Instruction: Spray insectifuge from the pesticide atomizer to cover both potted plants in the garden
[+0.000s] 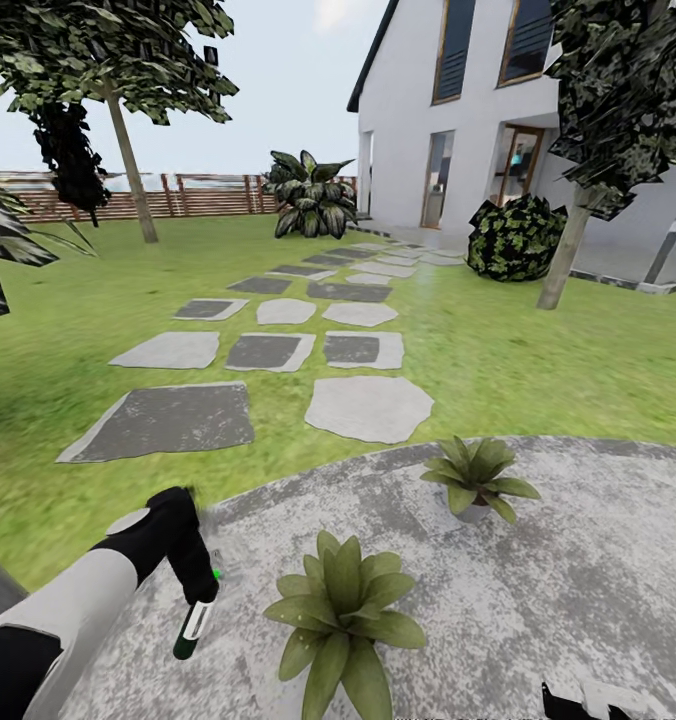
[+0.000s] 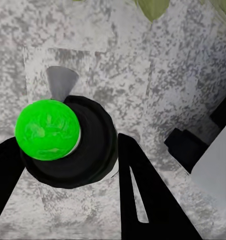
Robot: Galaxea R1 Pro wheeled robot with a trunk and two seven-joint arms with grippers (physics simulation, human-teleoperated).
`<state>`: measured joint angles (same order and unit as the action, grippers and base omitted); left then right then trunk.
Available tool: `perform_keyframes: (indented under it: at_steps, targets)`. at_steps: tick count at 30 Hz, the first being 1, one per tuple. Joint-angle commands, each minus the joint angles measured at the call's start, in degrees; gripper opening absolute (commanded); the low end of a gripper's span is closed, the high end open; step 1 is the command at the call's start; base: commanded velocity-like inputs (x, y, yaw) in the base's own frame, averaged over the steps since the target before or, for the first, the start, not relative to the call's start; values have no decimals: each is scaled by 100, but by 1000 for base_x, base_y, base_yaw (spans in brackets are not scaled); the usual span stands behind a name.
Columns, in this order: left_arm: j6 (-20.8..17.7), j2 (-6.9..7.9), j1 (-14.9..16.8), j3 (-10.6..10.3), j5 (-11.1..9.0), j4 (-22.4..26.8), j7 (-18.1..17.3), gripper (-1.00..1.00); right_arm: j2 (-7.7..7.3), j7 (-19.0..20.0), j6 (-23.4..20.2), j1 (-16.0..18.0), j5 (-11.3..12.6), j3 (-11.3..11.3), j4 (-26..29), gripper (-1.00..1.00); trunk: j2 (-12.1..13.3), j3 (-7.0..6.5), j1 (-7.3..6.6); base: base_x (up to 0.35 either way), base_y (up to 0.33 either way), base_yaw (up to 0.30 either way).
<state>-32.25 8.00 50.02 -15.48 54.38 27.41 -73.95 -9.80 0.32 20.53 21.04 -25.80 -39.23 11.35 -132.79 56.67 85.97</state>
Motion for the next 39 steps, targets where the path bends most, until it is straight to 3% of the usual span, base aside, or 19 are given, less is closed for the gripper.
perform_keyframes:
  at_steps: [1,4,9,14,19,29,39]
  targets:
    - [-63,67,-3,-17,-6,-3,-30,-100,2,3,23,5,-52,-49,-5,100,-2,12,-1,0,0,-67]
    - [-62,162,-38,-15,-6,-18,-23,-100,-1,3,21,6,-49,-56,1,100,-2,24,-1,0,0,-45]
    - [-81,154,-135,26,-6,68,23,-100,-4,3,21,7,-48,-58,2,100,-42,46,21,0,0,-7]
    - [-141,90,-121,18,-8,80,282,-100,1,3,21,7,-48,-58,0,100,-243,166,131,0,0,0]
    - [-154,63,-87,10,-15,81,301,-100,-1,3,23,6,-48,-58,5,100,-443,300,240,0,0,0]
    - [-144,147,-179,-22,-7,-18,310,-100,-12,-4,21,5,-48,-59,7,100,-844,567,460,0,0,0]
    - [-154,45,-212,-6,-6,91,314,-100,-22,3,21,-1,-56,-58,-1,100,-844,574,460,0,0,0]
